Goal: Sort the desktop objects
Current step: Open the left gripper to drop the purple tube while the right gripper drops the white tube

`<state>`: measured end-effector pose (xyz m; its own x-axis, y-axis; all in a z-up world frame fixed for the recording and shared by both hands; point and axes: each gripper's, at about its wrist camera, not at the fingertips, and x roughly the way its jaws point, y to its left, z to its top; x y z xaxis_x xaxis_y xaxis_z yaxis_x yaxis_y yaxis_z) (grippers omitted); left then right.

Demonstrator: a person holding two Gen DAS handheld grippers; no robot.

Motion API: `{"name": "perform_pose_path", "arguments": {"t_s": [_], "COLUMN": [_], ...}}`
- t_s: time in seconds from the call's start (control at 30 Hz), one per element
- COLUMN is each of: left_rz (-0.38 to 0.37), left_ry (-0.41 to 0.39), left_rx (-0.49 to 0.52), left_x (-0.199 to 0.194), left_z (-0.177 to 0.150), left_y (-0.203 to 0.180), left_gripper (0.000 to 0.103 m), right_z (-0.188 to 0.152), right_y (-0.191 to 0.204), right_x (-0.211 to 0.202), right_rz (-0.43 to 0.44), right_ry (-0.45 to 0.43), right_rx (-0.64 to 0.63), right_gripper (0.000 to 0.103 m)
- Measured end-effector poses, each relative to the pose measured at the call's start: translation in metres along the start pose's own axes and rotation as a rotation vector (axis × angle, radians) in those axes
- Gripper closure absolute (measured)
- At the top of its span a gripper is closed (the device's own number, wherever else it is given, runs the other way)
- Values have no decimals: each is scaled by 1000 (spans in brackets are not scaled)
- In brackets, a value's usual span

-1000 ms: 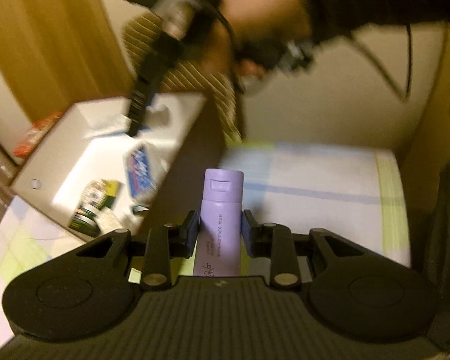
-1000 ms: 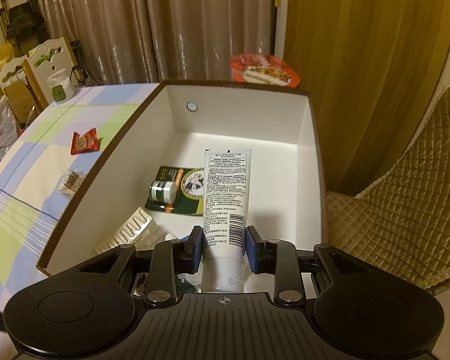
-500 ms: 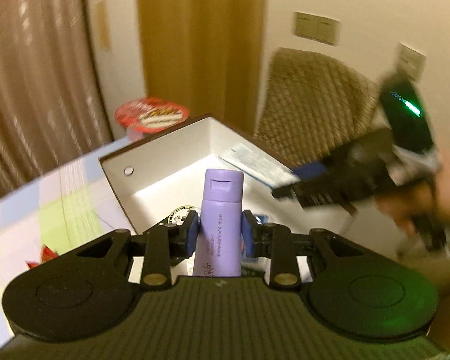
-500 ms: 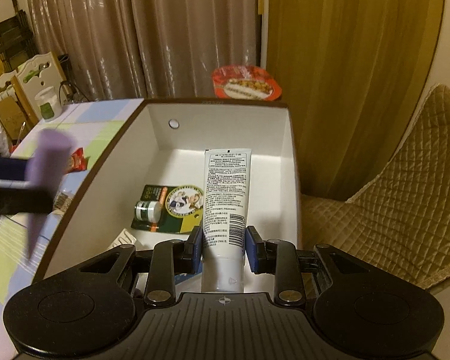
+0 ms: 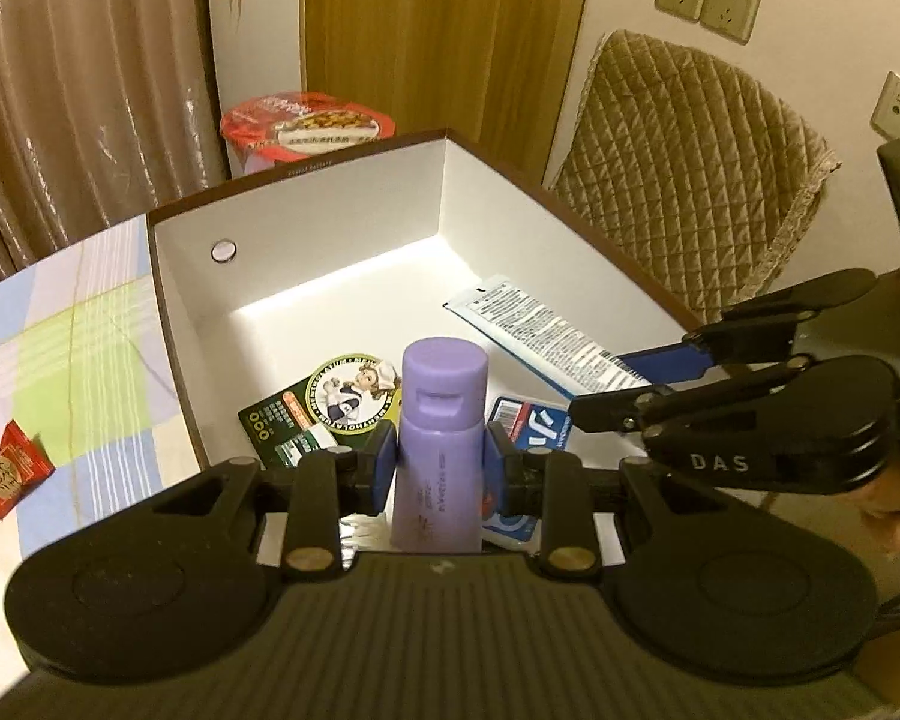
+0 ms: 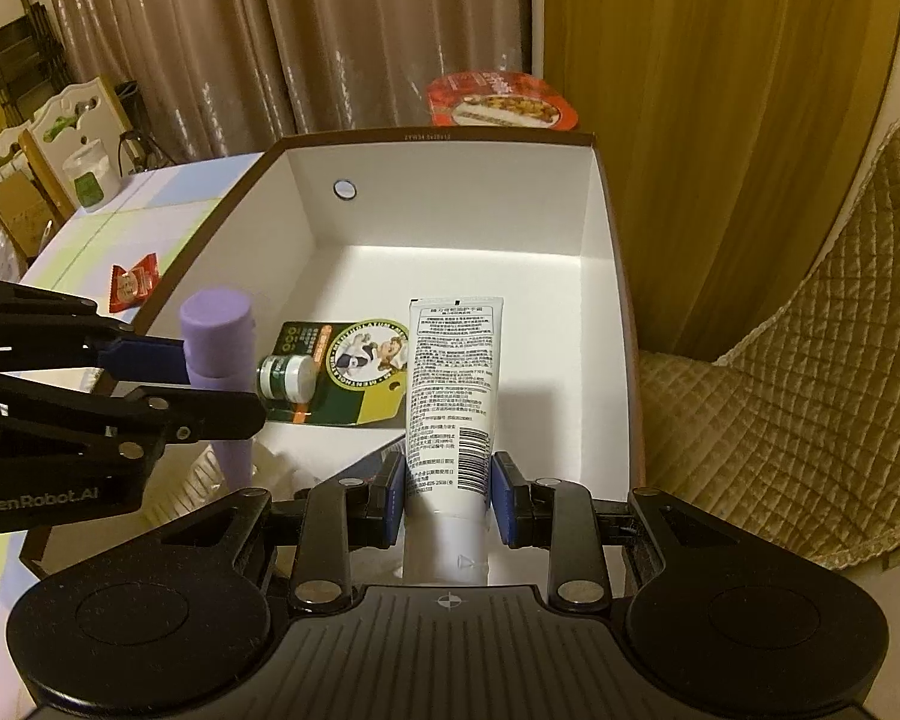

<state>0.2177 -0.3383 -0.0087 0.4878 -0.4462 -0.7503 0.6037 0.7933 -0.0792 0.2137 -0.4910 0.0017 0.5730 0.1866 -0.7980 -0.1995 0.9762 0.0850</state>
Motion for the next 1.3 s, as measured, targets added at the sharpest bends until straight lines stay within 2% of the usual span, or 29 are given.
{"name": "perform_pose_path", "arguments": {"t_s": [0.73,1.3], "left_rz": [28,42], "left_ry": [-23,-70], "left_rx": [-23,-20], "left_x": [-21,-58], "left_z": [-10,-19], "left_y": [14,8], "left_gripper": [74,70], "right_z": [4,6], "right_y": [13,25], "right_x": [15,-30], "right_rz": [14,19], "right_ry": [18,-85], "right_rx": [-11,-7], "right_gripper": [74,74]}}
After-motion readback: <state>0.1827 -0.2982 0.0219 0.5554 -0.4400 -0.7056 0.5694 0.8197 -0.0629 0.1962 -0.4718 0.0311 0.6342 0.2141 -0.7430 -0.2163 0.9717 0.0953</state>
